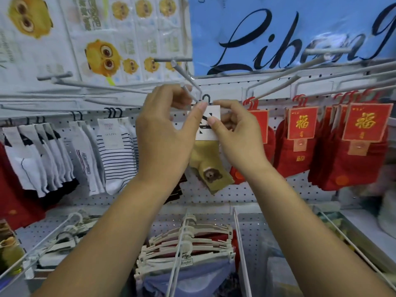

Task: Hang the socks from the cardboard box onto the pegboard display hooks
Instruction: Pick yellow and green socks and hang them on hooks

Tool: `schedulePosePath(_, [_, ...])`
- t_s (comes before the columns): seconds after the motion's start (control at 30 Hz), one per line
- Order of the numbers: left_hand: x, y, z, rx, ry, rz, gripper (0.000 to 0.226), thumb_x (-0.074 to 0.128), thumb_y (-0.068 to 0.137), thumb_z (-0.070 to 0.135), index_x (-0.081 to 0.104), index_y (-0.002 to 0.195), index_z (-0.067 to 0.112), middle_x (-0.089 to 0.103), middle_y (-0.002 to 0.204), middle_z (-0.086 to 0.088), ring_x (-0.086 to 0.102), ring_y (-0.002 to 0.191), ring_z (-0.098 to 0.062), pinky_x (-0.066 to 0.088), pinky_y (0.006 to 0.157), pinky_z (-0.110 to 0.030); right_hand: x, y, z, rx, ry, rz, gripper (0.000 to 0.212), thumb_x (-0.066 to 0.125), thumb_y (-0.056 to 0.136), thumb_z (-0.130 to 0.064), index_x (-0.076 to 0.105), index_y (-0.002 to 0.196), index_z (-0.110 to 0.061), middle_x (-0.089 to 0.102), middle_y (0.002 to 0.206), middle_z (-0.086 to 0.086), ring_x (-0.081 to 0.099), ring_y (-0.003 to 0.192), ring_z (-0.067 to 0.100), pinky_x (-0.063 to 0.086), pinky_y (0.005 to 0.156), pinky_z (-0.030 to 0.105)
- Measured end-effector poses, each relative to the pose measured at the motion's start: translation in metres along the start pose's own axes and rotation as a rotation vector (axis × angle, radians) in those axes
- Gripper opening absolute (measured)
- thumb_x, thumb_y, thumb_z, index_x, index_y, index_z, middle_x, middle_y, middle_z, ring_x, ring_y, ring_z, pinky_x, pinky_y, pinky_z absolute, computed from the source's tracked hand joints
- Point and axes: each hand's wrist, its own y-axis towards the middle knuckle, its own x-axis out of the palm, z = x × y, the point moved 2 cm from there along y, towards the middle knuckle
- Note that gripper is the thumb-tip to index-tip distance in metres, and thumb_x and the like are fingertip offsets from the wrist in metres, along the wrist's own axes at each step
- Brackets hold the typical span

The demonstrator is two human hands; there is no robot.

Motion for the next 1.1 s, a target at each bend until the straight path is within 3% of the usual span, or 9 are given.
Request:
schedulePosePath(0.23, [-0.002, 0.009, -0.006, 0.157, 0.053, 0.034, 0.014, 0.072, 0.094, 0.023, 0.075, 0.093, 0.009, 0.072, 0.094, 0.0, 0.065, 0.093, -0.015, 0.05, 0.079, -0.026, 0.013, 0.01, 0.013, -0.008, -0.004, -0.006, 0.032, 0.069, 0.095, -0.009, 0.066, 0.126, -0.016, 0.065, 0.078, -0.009, 0.062, 0.069, -0.009, 0.044, 0.062, 0.005])
schedulePosePath(0.63, [-0.011, 0.009, -0.015, 0.273, 0.05, -0.013, 0.015, 0.069, 0.097, 0.02, 0.076, 0.099, 0.007, 0.065, 0.092, 0.009, 0.056, 0.09, -0.008, 0.047, 0.081, -0.025, 0.003, -0.011, 0.024, 0.054, -0.126, 0.011, 0.044, 0.07, 0.095, -0.024, 0.06, 0.138, -0.028, 0.063, 0.085, -0.009, 0.056, 0.069, -0.002, 0.049, 0.073, 0.018])
schedulePosePath(0.73, [-0.018, 0.0, -0.017, 0.234, 0.033, -0.038, 0.019, 0.069, 0.096, 0.024, 0.075, 0.109, 0.011, 0.064, 0.101, 0.013, 0.059, 0.098, -0.012, 0.049, 0.09, -0.032, -0.004, -0.026, 0.017, 0.094, -0.212, 0.027, 0.045, 0.069, 0.095, -0.029, 0.058, 0.139, -0.029, 0.063, 0.099, -0.01, 0.059, 0.078, 0.003, 0.054, 0.081, 0.027])
schedulePosePath(0.9, [-0.04, -0.031, -0.03, 0.166, 0.078, -0.166, 0.026, 0.065, 0.098, 0.03, 0.072, 0.118, 0.016, 0.067, 0.115, 0.008, 0.06, 0.113, -0.018, 0.047, 0.099, -0.045, -0.014, -0.068, -0.002, 0.08, -0.357, 0.036, 0.048, 0.07, 0.094, -0.033, 0.056, 0.14, -0.027, 0.062, 0.118, -0.008, 0.061, 0.095, 0.0, 0.053, 0.082, 0.02])
schedulePosePath(1.1, [-0.084, -0.089, -0.039, 0.022, 0.018, -0.374, 0.028, 0.064, 0.099, 0.028, 0.07, 0.122, 0.016, 0.068, 0.121, 0.003, 0.054, 0.116, -0.011, 0.039, 0.1, -0.026, -0.02, -0.158, -0.034, 0.021, -0.562, 0.002, 0.043, 0.069, 0.096, -0.032, 0.059, 0.137, -0.022, 0.059, 0.122, -0.013, 0.058, 0.113, 0.006, 0.052, 0.095, 0.03])
